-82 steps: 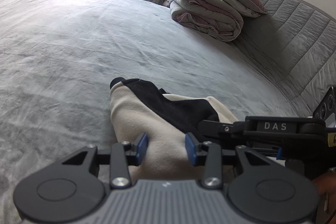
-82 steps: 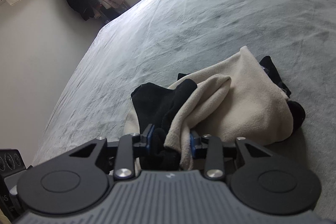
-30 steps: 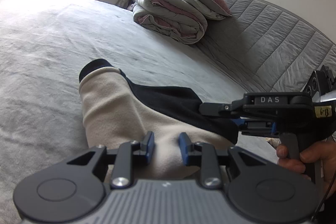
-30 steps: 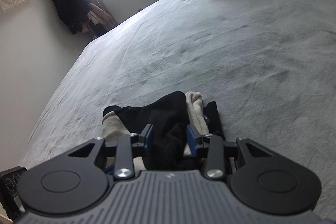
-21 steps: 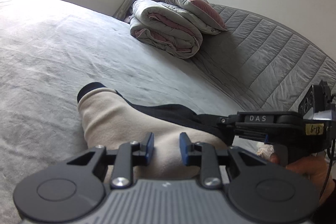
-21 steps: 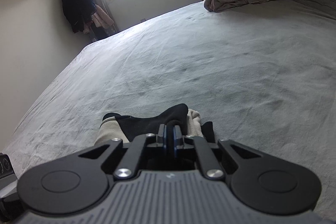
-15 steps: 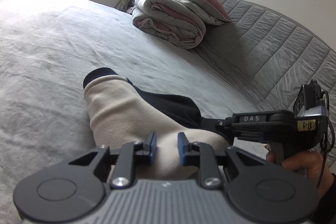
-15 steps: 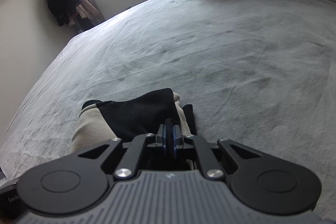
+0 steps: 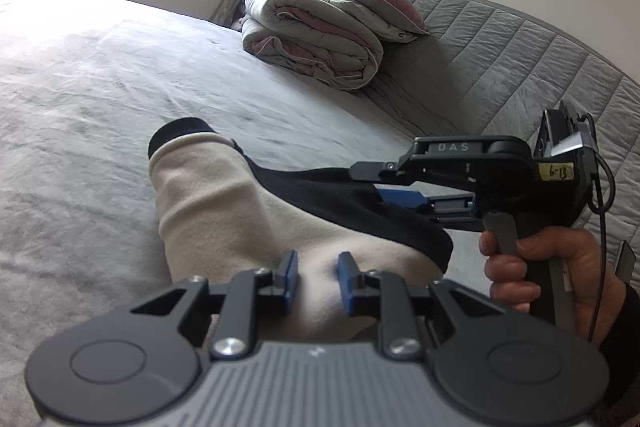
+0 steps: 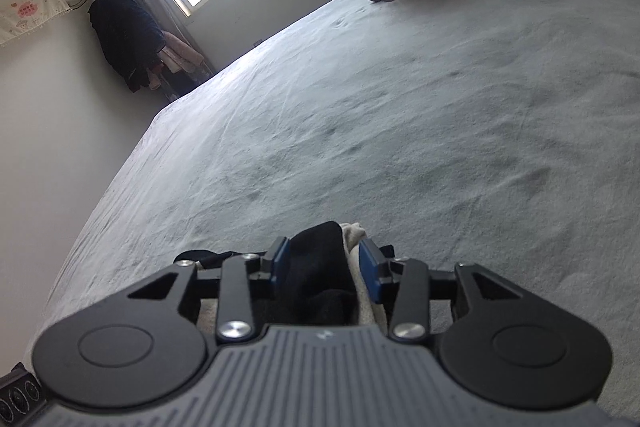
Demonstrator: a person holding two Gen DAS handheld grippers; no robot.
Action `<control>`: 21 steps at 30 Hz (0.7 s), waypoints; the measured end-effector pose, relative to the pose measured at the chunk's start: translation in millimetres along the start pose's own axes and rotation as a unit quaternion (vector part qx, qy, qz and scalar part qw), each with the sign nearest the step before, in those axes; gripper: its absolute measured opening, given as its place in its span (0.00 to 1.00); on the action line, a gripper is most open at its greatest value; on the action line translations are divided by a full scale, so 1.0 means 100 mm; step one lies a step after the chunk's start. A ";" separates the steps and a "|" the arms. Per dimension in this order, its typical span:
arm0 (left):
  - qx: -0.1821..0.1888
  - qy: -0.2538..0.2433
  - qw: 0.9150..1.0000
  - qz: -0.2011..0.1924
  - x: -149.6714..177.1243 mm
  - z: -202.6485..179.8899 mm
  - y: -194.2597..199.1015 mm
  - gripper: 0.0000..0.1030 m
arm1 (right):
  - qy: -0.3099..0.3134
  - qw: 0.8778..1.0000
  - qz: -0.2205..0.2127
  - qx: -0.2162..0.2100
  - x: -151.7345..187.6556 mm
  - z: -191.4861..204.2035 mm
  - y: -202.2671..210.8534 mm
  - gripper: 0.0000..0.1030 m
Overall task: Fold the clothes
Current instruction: 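Press the folded cream bundle down with both grippers and hold it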
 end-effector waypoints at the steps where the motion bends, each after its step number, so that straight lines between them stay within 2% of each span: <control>1: 0.000 -0.002 1.000 0.000 0.01 0.00 0.00 0.21 | 0.007 1.000 -0.001 0.000 -0.01 0.00 -0.02 0.11; 5: -0.002 -0.012 1.000 -0.001 0.02 -0.03 -0.01 0.21 | 0.019 1.000 -0.008 0.005 -0.05 -0.04 -0.08 0.07; 7: -0.002 -0.014 1.000 0.000 0.02 -0.03 -0.01 0.21 | 0.016 0.999 0.005 0.031 -0.04 -0.15 -0.15 0.06; 9: -0.002 -0.016 1.000 0.000 0.01 -0.04 -0.01 0.21 | 0.009 0.999 0.011 0.032 -0.03 -0.17 -0.16 0.06; 11: -0.002 -0.015 1.000 0.001 0.00 -0.04 -0.01 0.21 | 0.017 0.999 0.006 0.036 -0.05 -0.07 -0.10 0.13; 12: -0.002 -0.013 1.000 0.002 0.00 -0.03 -0.01 0.21 | 0.032 0.999 0.002 0.042 -0.07 0.01 -0.05 0.17; 15: -0.003 -0.011 1.000 0.002 -0.02 -0.03 -0.01 0.21 | 0.085 0.995 -0.004 0.054 -0.06 0.27 0.04 0.18; 17: -0.005 -0.018 1.000 0.001 -0.03 -0.04 -0.01 0.22 | 0.118 0.992 -0.004 0.047 0.03 0.42 0.06 0.25; 21: -0.016 -0.014 1.000 -0.004 -0.11 -0.05 0.03 0.22 | 0.194 0.980 0.009 0.053 0.32 0.61 0.00 0.25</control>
Point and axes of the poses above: each gripper's, at about its wrist camera, not at the fingertips, and y roughly against the way its jaws point, z to its left, x to its underside, the point moved 3 cm from there along -y, roughly the way its jaws point, and after that the axes turned 6 degrees about -x, right-handed, at the moved point
